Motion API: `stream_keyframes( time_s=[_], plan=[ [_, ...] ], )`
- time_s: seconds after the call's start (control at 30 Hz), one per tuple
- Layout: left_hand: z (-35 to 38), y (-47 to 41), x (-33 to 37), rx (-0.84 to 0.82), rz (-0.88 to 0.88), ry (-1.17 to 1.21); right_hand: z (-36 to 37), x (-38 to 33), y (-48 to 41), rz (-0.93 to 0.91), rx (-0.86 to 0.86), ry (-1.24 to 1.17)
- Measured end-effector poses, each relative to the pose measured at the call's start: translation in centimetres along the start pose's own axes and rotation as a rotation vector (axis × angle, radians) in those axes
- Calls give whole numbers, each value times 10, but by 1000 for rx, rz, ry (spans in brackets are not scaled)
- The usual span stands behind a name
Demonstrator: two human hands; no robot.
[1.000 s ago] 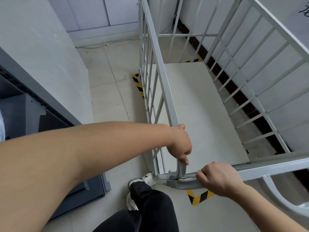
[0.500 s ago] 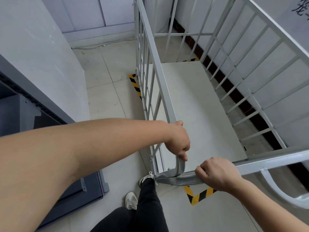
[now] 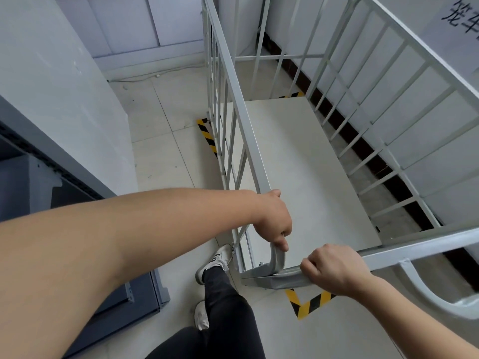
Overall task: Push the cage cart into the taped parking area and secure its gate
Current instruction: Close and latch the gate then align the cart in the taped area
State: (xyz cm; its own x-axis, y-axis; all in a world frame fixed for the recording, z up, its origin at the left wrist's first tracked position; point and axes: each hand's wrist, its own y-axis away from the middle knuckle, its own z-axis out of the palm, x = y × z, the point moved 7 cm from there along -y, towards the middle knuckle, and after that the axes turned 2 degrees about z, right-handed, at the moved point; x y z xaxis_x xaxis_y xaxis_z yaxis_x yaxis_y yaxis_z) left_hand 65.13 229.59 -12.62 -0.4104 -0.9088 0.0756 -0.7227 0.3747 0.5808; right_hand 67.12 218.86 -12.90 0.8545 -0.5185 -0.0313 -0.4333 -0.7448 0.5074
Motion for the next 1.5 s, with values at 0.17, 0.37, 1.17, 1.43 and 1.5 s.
stream_keyframes(
  time_s=[0.17,0.37,1.17,1.43,1.5],
  plan=[
    [0,0,0,-2,4,-1,0,0,-1,-1,10,17],
    [-1,-2,4,9,8,1,2,3,2,-16,1,9],
    [-2,-1,2,-13,-6,-13,-3,1,1,-24,24,32],
    [0,-3,1,28,14,-45,-1,5,1,-9,70,14],
    [0,-2,1,42,6,-39,2,6,0,-9,91,-7]
  ],
)
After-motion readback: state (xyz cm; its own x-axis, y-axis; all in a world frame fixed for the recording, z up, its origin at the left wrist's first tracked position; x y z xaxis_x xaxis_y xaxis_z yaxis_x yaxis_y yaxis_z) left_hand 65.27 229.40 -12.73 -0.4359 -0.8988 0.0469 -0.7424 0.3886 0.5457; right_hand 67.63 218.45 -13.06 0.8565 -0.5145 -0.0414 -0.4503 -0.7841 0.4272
